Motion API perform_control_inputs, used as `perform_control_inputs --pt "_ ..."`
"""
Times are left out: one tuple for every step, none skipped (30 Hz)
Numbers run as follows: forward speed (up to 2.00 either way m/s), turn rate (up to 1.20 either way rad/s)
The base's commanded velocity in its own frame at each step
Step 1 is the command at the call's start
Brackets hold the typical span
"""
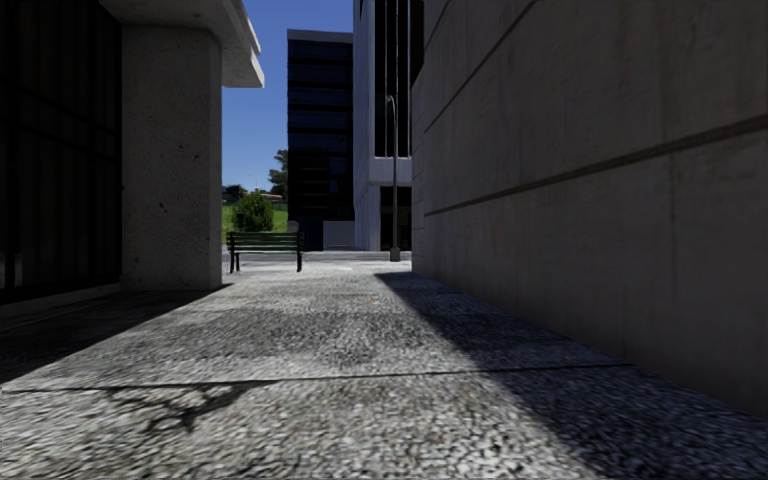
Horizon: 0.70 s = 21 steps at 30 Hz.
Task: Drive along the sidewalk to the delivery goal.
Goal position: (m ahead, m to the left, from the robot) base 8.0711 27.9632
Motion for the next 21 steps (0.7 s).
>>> perform_control_inputs --pt "2.00 0.00" --pt "2.00 0.00" --pt "2.00 0.00" --pt "2.00 0.00" --pt "2.00 0.00" --pt "2.00 0.00" --pt "2.00 0.00" --pt "2.00 0.00" --pt "2.00 0.00" --pt "2.00 0.00" --pt "2.00 0.00" --pt "2.00 0.00" --pt "2.00 0.00" --pt "2.00 0.00" --pt "2.00 0.00" --pt "2.00 0.00" --pt "2.00 0.00" --pt "2.00 0.00" --pt "2.00 0.00" --pt "2.00 0.00" --pt "2.00 0.00"
